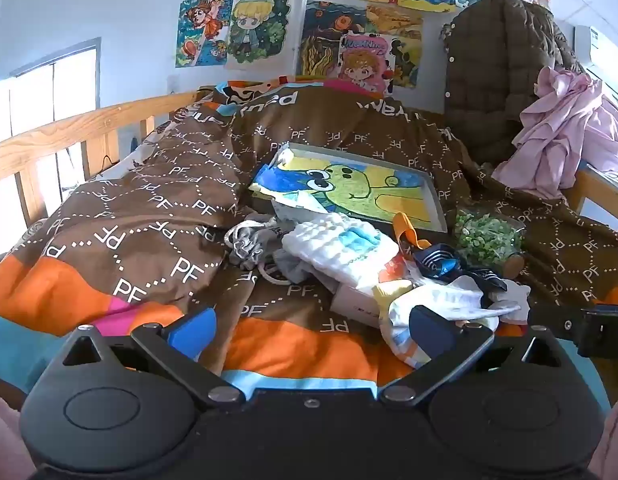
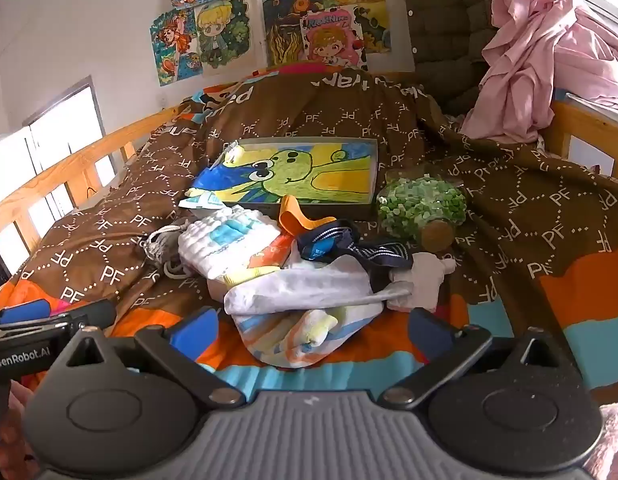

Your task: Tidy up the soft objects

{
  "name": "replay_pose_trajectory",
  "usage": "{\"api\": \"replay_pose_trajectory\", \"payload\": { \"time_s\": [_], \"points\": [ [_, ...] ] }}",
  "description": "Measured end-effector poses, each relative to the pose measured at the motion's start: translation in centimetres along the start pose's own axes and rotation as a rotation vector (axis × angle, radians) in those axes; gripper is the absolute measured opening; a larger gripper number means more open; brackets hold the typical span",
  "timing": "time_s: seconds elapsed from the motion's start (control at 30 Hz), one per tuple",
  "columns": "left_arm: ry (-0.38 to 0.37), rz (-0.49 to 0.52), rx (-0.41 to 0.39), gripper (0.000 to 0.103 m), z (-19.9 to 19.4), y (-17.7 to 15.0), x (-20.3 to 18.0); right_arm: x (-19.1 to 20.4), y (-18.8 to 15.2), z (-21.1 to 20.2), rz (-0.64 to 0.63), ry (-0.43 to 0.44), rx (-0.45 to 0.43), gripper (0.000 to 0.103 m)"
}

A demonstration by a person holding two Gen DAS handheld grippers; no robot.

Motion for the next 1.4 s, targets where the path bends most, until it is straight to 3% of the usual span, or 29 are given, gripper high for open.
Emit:
{"api": "replay_pose_trajectory", "payload": {
  "time_s": [1.4],
  "points": [
    [0.009,0.003,0.007,0.102,0.35,-0.24,0.13,-0.04,-0.04,0.32,0.002,-0.002,0.008,0.103]
  ]
}}
Point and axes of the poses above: each gripper's, at about its wrist camera, not at the fingertips, and z roughly the way its jaws point, x to its left, y to its top, the point moved 6 cm from there along z, roughly the way its jaws point, and after that the axes turned 10 degrees about -z, right-handed, at the moved point
